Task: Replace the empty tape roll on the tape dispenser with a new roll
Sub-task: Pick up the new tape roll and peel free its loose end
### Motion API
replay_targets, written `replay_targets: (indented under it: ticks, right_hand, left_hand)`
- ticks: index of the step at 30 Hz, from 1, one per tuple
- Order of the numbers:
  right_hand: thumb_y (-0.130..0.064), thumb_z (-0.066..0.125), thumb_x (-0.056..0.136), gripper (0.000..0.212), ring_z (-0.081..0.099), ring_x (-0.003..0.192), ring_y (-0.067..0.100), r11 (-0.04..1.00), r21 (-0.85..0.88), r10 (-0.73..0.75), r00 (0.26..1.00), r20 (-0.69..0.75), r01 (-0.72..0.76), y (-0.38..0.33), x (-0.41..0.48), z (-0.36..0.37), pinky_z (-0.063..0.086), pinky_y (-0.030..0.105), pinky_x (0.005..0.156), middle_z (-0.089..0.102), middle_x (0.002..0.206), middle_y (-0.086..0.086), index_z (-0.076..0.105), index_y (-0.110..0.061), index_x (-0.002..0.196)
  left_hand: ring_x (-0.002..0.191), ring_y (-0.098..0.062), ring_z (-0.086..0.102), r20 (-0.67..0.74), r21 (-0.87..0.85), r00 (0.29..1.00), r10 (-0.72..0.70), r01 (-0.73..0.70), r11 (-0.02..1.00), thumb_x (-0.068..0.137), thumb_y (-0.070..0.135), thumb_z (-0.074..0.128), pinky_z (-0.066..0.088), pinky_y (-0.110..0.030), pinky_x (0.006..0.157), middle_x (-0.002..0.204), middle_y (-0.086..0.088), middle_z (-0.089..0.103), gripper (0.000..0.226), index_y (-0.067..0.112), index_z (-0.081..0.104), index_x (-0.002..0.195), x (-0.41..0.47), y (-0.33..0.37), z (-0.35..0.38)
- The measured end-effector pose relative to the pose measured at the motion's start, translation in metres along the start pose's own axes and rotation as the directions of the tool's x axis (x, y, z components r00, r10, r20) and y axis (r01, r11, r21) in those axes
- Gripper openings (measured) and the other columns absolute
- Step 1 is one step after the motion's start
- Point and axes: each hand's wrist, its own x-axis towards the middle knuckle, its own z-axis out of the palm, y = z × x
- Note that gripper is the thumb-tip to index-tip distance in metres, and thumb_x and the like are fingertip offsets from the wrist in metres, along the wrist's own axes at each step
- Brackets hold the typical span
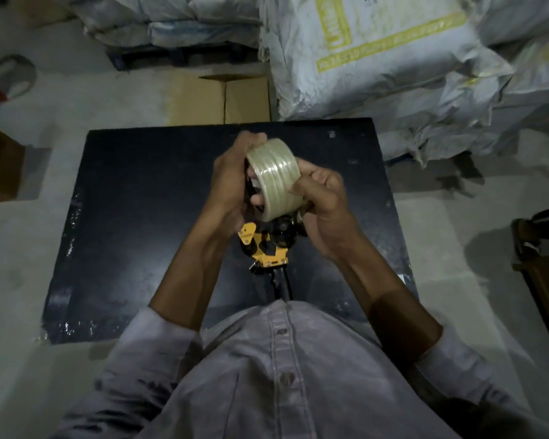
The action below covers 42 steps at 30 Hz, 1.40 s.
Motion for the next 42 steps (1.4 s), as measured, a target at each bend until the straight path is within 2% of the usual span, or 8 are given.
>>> replay_targets:
  ticks: [5,8,11,15,20,26,34,42]
  right_hand:
    - [-0.002,0.053,0.087,0.033,0.074,0.067,0.027,0.949,-0.081,-0.308,0.951,-0.028,0.305,-0.075,0.042,0.034,0.06,0.038,0.065,0.078,0.087,0.01,0.076,0.0,0.11]
    - [-0.007,0.057,0.088,0.03,0.062,0.071,0.026,0.894,-0.108,-0.445,0.891,-0.088,0.436,-0.113,0.064,0.051,0.052,0.036,0.073,0.07,0.076,0.013,0.074,0.007,0.109]
    - [-0.013,0.06,0.091,0.041,0.059,0.082,0.049,0.867,-0.063,-0.498,0.861,-0.101,0.494,-0.138,0.074,0.065,0.046,0.051,0.081,0.063,0.09,0.045,0.066,0.022,0.109]
    - [-0.007,0.056,0.087,0.039,0.049,0.077,0.04,0.888,-0.037,-0.459,0.886,-0.067,0.457,-0.151,0.073,0.078,0.042,0.056,0.059,0.053,0.081,0.041,0.063,0.024,0.11]
    - [0.0,0.051,0.09,0.03,0.049,0.068,0.04,0.884,-0.044,-0.464,0.886,0.018,0.465,-0.154,0.063,0.077,0.042,0.052,0.056,0.058,0.081,0.026,0.075,0.006,0.106]
    - [0.001,0.053,0.093,0.033,0.054,0.068,0.039,0.834,-0.096,-0.535,0.839,0.096,0.543,-0.147,0.057,0.076,0.049,0.041,0.06,0.054,0.087,0.045,0.073,0.003,0.119]
    - [0.004,0.052,0.095,0.031,0.061,0.063,0.026,0.722,-0.268,-0.626,0.767,0.141,0.638,-0.131,0.059,0.067,0.051,0.032,0.063,0.067,0.081,0.017,0.07,0.012,0.12]
    - [-0.018,0.06,0.095,0.031,0.063,0.064,0.017,0.71,-0.221,-0.685,0.728,0.004,0.669,-0.126,0.057,0.081,0.053,0.028,0.06,0.068,0.077,0.009,0.075,-0.001,0.117]
  left_hand:
    - [0.051,-0.018,0.056,0.054,0.108,0.955,0.29,-0.294,0.95,0.113,0.047,0.055,0.035,-0.018,0.044,0.078,-0.012,0.063,0.048,0.005,0.069,0.092,-0.004,0.092,0.03]
    - [0.119,-0.005,0.072,0.208,0.089,0.713,0.669,-0.695,0.713,0.114,0.026,0.062,0.057,-0.017,0.08,0.157,-0.012,0.054,0.055,0.008,0.045,0.163,-0.006,0.128,0.043]
    - [0.12,0.014,0.064,0.242,0.09,0.552,0.798,-0.831,0.548,0.108,0.002,0.067,0.053,-0.014,0.097,0.155,-0.012,0.052,0.059,-0.004,0.042,0.161,-0.014,0.147,0.057]
    - [0.087,-0.02,0.071,0.033,-0.027,0.709,0.705,-0.704,0.71,0.095,0.025,0.076,0.057,-0.038,0.072,0.099,0.004,0.073,0.04,0.011,0.069,0.132,-0.022,0.161,0.068]
    - [0.07,-0.026,0.065,0.037,-0.062,0.793,0.608,-0.606,0.793,0.094,0.043,0.072,0.045,-0.027,0.045,0.095,-0.008,0.067,0.039,0.014,0.071,0.121,-0.03,0.165,0.069]
    - [0.063,-0.021,0.06,0.047,-0.151,0.85,0.525,-0.513,0.845,0.092,0.051,0.071,0.042,-0.023,0.041,0.1,-0.018,0.057,0.042,0.012,0.068,0.109,-0.038,0.169,0.073]
    - [0.061,-0.019,0.049,0.053,-0.214,0.889,0.456,-0.435,0.874,0.112,0.043,0.062,0.033,-0.035,0.055,0.072,-0.001,0.052,0.039,0.023,0.065,0.079,-0.053,0.17,0.076]
    - [0.066,-0.017,0.054,-0.007,-0.241,0.885,0.465,-0.453,0.859,0.115,0.038,0.06,0.044,-0.032,0.056,0.081,-0.004,0.053,0.028,0.016,0.065,0.098,-0.059,0.171,0.081]
